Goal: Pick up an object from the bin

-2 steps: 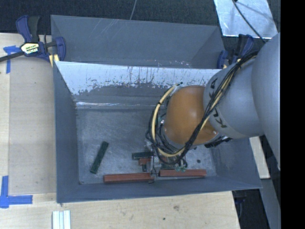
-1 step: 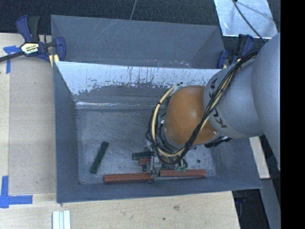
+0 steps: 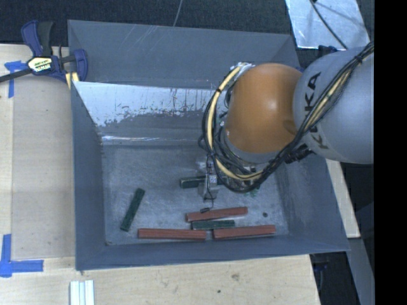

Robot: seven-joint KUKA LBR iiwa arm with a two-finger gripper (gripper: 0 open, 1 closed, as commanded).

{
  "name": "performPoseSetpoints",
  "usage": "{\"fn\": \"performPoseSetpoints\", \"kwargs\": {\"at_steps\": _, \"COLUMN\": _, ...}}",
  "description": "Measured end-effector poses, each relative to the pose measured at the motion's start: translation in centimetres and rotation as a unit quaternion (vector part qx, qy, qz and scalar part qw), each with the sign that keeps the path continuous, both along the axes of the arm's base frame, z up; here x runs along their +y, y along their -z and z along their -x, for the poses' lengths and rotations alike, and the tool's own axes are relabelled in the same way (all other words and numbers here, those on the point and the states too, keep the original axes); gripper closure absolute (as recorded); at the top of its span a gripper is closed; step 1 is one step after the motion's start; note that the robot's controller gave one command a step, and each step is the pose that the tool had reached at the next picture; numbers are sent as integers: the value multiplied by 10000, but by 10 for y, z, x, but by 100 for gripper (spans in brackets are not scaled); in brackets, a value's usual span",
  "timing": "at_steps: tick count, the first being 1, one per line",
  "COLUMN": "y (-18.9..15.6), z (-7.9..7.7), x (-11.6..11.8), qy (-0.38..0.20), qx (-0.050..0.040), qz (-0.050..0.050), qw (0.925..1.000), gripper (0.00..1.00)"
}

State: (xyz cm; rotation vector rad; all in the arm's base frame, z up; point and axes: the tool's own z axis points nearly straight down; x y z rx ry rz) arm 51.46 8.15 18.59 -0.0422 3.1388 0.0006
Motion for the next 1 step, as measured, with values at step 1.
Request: {"fn": "performPoseSetpoints", "kwargs": {"at_steps": 1, "y": 0, "z": 0, "x": 0, "qy": 2, "qx": 0, "qz": 0, "qw": 10000, "gripper": 100}}
